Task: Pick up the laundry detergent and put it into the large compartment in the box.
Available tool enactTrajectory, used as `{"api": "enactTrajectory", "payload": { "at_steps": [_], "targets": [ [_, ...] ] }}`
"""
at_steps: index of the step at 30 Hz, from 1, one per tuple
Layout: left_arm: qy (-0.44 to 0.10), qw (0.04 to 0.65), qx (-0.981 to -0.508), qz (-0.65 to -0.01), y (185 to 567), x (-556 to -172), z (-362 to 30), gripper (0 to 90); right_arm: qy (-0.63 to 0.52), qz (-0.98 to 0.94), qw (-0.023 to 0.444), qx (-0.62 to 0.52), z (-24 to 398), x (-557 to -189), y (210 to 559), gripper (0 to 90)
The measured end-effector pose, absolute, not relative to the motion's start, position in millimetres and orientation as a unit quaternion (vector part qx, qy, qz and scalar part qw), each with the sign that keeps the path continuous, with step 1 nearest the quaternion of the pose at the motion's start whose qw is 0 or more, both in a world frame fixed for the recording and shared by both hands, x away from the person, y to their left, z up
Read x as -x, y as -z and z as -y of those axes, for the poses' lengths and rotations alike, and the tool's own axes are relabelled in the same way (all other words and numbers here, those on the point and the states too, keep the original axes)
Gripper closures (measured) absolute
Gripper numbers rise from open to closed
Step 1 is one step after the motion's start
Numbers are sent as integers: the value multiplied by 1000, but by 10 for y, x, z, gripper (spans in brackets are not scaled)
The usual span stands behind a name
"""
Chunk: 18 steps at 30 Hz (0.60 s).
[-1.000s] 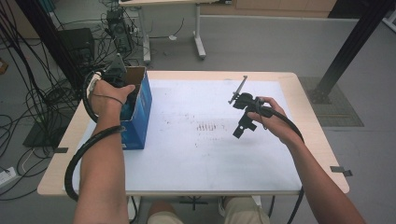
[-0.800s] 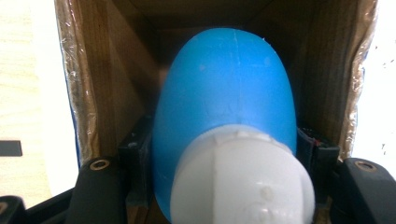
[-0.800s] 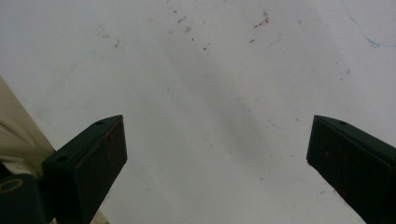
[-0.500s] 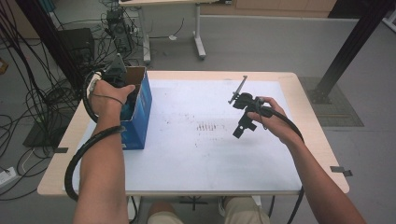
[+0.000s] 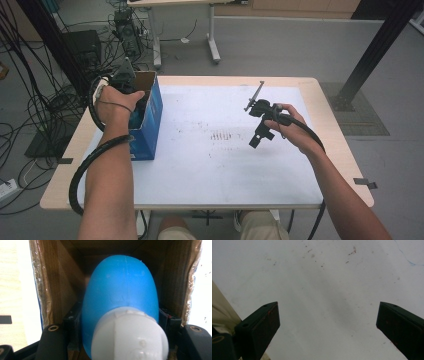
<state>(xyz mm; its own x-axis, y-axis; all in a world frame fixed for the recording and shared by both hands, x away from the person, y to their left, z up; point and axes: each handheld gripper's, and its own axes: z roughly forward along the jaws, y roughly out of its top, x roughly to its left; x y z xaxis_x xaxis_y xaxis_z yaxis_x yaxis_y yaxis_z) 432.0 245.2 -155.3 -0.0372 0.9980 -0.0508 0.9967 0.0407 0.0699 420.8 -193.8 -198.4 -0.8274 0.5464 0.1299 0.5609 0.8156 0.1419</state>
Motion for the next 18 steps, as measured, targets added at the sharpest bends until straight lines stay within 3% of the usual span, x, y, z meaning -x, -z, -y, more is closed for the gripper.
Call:
{"api": "enactTrajectory", "payload": {
  "at_steps": [18],
  "targets": [
    [-9, 44, -693, -720, 1556, -4309, -2447, 368, 89, 951, 39, 292, 1939, -4195, 1979, 49]
  ]
}}
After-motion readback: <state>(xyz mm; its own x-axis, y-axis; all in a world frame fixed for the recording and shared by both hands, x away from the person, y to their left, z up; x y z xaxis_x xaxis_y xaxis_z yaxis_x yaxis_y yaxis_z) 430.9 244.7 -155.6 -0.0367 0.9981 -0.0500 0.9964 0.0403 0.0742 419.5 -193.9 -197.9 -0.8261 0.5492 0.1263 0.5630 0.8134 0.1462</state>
